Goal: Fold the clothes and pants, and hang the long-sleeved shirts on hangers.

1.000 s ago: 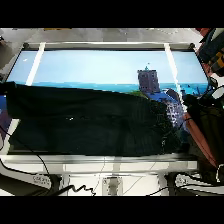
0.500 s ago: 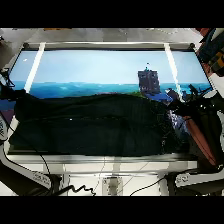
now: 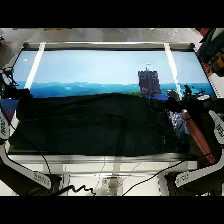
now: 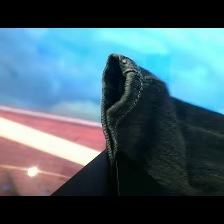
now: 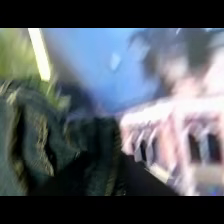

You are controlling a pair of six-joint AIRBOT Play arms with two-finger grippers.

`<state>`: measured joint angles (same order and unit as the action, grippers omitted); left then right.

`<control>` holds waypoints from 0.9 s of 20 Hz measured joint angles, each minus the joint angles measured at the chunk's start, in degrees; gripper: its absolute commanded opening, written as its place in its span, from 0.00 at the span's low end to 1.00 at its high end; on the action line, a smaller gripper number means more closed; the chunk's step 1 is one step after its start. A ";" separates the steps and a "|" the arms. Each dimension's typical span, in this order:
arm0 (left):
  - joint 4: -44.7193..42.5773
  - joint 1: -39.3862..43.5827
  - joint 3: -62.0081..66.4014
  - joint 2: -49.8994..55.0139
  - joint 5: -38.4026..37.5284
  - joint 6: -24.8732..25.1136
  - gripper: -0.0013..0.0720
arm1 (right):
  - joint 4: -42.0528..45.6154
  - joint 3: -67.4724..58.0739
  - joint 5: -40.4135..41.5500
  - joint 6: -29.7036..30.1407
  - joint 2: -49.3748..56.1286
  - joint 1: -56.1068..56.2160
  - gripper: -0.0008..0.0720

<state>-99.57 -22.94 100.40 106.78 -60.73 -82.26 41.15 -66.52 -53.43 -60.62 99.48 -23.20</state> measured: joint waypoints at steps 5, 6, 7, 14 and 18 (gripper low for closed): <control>0.72 0.42 0.00 0.66 2.56 -1.62 0.04 | -3.04 -0.02 9.11 3.89 0.13 2.12 0.04; 0.94 0.46 0.00 0.72 3.39 -1.99 0.04 | -3.30 -0.22 11.37 4.39 -0.02 2.36 0.04; 0.96 0.46 0.00 0.76 4.42 -2.36 0.04 | -3.43 -0.57 13.38 4.70 -0.13 2.43 0.04; 2.71 1.38 0.00 1.62 13.73 -5.88 0.04 | -3.87 -5.09 26.84 4.22 -0.39 2.84 0.04; 3.76 2.38 -0.02 3.74 16.24 -7.15 0.22 | -3.93 -6.14 32.92 2.08 -0.39 2.86 0.14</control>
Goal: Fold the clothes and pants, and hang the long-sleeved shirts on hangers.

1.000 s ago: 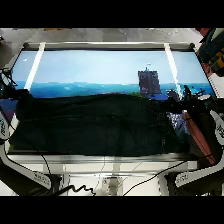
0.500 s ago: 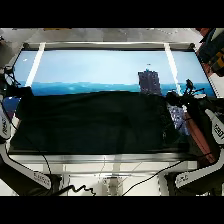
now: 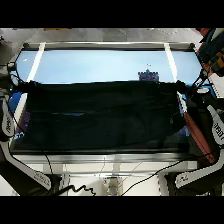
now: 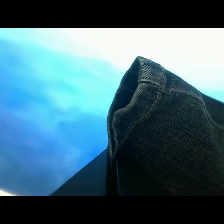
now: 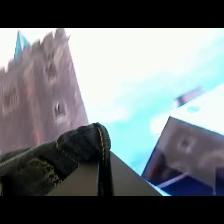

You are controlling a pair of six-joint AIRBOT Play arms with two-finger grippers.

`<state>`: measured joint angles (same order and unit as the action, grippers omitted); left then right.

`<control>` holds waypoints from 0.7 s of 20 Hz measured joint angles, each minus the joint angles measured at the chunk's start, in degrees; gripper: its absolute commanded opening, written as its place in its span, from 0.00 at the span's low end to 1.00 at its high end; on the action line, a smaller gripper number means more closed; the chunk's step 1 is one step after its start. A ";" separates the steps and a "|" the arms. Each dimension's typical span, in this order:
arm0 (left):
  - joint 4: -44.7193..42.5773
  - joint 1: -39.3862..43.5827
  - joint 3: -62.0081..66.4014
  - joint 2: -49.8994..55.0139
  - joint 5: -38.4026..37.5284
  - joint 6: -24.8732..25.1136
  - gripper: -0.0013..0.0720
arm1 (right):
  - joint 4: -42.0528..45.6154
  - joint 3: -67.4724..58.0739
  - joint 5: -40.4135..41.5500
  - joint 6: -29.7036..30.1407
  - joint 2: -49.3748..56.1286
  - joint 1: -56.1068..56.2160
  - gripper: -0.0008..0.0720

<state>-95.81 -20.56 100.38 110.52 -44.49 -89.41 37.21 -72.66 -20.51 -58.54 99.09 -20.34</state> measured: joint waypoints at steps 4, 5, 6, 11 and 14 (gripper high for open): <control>-0.04 1.03 -0.02 -0.33 0.44 -1.29 0.97 | 0.79 -1.03 -0.37 -0.66 -0.63 -0.13 0.68; 0.13 1.27 -0.02 -1.40 -0.20 -1.29 0.97 | 1.53 -1.57 -2.10 -0.74 -1.33 -0.22 0.67; 0.22 1.44 -0.02 -2.71 -0.90 -1.31 0.96 | 2.45 -2.08 -3.93 -0.76 -2.21 -0.35 0.66; 0.31 1.84 0.00 -13.55 -12.79 -0.20 0.04 | 8.79 -3.26 -18.40 -1.29 -11.82 -2.51 0.04; 1.14 1.99 0.00 -20.83 -21.16 7.23 0.04 | 14.14 -3.37 -30.29 -4.57 -19.56 -5.20 0.04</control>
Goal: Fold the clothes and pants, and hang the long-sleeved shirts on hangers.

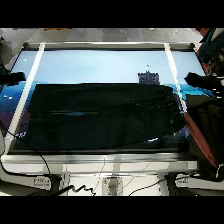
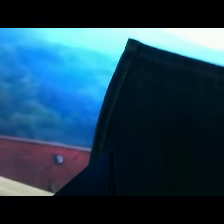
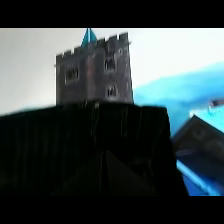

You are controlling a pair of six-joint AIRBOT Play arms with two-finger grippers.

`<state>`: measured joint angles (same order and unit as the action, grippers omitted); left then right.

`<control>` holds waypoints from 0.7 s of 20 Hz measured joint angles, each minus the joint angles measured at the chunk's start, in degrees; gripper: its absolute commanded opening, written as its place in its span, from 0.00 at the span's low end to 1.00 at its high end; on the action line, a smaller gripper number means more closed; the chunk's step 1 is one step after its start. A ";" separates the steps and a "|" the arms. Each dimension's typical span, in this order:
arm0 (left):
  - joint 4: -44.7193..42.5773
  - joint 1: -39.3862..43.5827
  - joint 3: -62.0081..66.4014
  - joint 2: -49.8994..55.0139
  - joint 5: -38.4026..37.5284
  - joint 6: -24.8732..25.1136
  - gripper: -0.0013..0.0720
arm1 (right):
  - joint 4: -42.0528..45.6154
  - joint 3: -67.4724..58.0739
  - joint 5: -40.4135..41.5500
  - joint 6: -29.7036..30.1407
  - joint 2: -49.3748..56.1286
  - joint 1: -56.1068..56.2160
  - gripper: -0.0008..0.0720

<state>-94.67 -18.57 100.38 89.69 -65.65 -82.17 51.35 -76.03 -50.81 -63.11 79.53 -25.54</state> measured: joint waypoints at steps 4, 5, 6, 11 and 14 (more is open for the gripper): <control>9.38 -0.07 -0.83 -8.76 -5.03 7.04 0.04 | 11.65 5.20 -16.41 -8.44 -11.06 -4.66 0.04; 12.13 -0.07 -1.79 -10.67 -5.53 8.37 0.04 | 13.51 8.39 -18.95 -9.73 -14.43 -6.19 0.04; 14.71 -0.11 -3.34 -12.50 -6.12 9.38 0.04 | 14.53 11.80 -20.35 -10.75 -17.57 -7.65 0.04; 25.92 -2.38 -16.76 -20.90 -5.25 11.74 0.04 | 14.95 33.81 -18.58 -18.01 -30.56 -14.36 0.85; 33.64 -6.34 -26.23 -25.62 -3.15 12.15 0.18 | 12.63 44.81 -11.37 -22.84 -32.11 -15.80 0.84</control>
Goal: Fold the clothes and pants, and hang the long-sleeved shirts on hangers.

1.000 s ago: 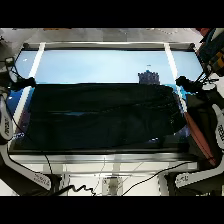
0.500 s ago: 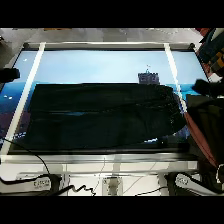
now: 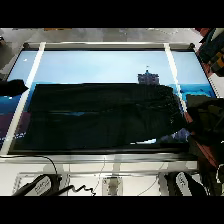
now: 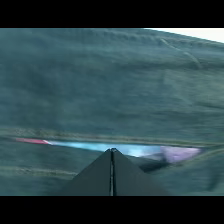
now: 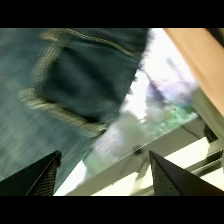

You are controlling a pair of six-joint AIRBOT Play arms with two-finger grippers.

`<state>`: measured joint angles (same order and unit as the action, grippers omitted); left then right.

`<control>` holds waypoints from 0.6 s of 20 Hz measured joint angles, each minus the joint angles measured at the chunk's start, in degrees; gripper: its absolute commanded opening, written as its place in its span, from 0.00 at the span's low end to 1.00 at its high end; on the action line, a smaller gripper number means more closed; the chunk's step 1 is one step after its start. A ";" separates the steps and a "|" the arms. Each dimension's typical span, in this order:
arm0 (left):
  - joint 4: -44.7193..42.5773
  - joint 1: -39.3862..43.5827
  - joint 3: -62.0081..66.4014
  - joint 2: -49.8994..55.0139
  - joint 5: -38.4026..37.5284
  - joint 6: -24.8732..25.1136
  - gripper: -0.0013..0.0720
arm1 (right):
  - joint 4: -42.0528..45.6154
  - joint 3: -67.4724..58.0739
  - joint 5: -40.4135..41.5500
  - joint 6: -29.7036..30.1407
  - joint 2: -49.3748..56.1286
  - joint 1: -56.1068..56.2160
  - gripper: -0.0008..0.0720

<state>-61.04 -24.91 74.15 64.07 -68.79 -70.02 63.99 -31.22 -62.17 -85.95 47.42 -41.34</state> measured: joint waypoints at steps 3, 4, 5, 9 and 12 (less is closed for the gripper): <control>3.93 -4.79 -7.61 -3.48 1.03 0.00 0.60 | -5.79 6.49 8.37 -1.25 2.84 -0.50 0.82; 4.72 -6.58 -9.57 -4.24 1.20 -0.02 0.60 | -8.48 7.54 10.73 -0.17 4.57 -0.55 0.81; 5.33 -8.68 -11.47 -4.81 1.33 -0.11 0.59 | -11.52 8.35 13.20 1.70 6.80 -0.61 0.76; 6.27 -17.57 -17.42 -5.86 1.68 -0.46 0.59 | -24.22 9.75 20.41 11.37 14.73 -0.74 0.68; 5.27 -23.30 -21.84 -6.12 1.66 -0.50 0.59 | -31.39 10.14 24.68 20.94 17.55 -0.72 0.33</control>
<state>-55.77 -48.21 52.31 57.95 -67.13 -70.52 32.60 -21.08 -37.50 -65.01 64.97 -42.06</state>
